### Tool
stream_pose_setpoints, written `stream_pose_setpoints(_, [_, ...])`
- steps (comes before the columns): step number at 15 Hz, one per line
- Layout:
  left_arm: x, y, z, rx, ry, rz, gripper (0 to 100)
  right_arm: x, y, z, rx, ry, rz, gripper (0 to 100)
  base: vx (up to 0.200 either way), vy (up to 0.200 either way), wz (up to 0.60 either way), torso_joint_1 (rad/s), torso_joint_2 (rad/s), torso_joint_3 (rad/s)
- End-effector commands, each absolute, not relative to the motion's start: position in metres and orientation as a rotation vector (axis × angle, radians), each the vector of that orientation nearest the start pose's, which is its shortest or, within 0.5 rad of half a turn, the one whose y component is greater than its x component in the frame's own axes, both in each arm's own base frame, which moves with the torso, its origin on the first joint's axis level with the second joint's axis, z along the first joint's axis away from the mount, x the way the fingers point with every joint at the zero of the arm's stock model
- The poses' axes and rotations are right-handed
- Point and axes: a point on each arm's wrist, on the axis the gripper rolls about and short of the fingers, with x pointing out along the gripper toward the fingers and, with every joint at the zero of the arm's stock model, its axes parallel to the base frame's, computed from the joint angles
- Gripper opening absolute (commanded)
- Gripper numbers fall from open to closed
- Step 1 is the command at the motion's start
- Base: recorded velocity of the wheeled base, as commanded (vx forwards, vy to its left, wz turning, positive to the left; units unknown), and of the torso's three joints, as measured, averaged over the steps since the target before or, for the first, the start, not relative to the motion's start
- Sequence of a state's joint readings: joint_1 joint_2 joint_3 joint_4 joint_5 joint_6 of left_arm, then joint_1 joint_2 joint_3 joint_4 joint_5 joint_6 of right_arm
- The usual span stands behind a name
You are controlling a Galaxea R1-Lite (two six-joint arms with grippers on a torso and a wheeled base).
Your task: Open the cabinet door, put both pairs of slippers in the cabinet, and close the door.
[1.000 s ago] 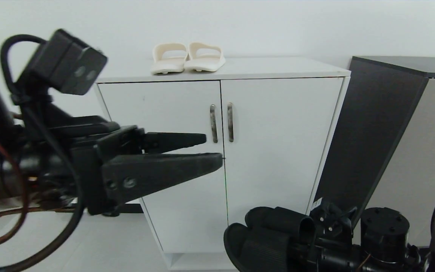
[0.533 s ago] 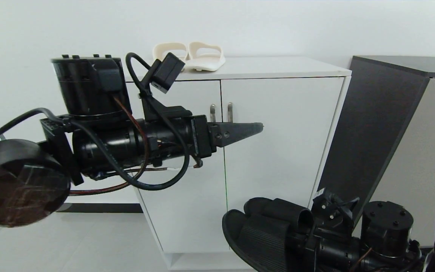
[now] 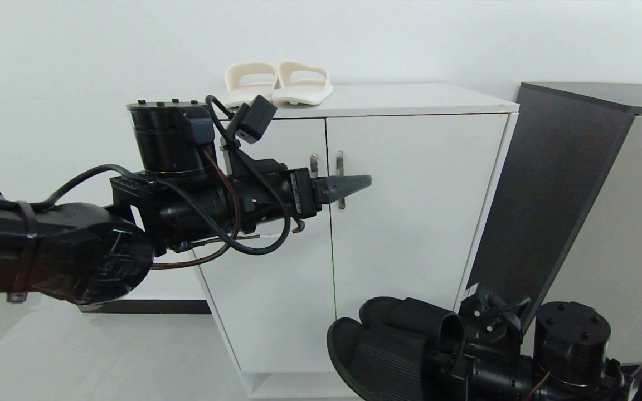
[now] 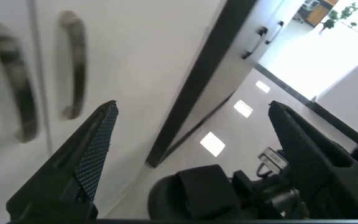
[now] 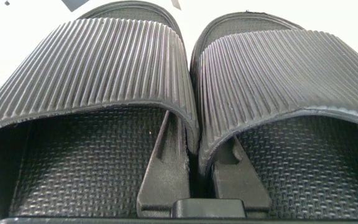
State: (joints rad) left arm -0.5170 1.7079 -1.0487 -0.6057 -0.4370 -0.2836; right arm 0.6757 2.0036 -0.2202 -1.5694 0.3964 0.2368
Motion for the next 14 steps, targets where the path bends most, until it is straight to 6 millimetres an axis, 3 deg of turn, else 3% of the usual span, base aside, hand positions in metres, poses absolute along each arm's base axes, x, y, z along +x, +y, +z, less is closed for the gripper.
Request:
stream_pose_setpoints(1, [0.288,-0.168,0.24,-0.261,0.199,-0.919,100,0.198,0.17,0.063,0.18,0.353,1.037,0,0.0,0.0,0.0,0.0,0.0,0.0])
stream_pose_setpoints(7, [0.317,-0.179,0.234,-0.264,0.2,-0.905,100,0.198,0.171,0.059,0.16,0.358,1.037,0,0.0,0.0,0.0,0.0,0.0,0.0])
stream_pose_setpoints(14, [0.333,-0.187,0.226,-0.264,0.204,-0.881,100,0.198,0.17,0.06,0.16,0.357,1.038,0,0.0,0.0,0.0,0.0,0.0,0.0])
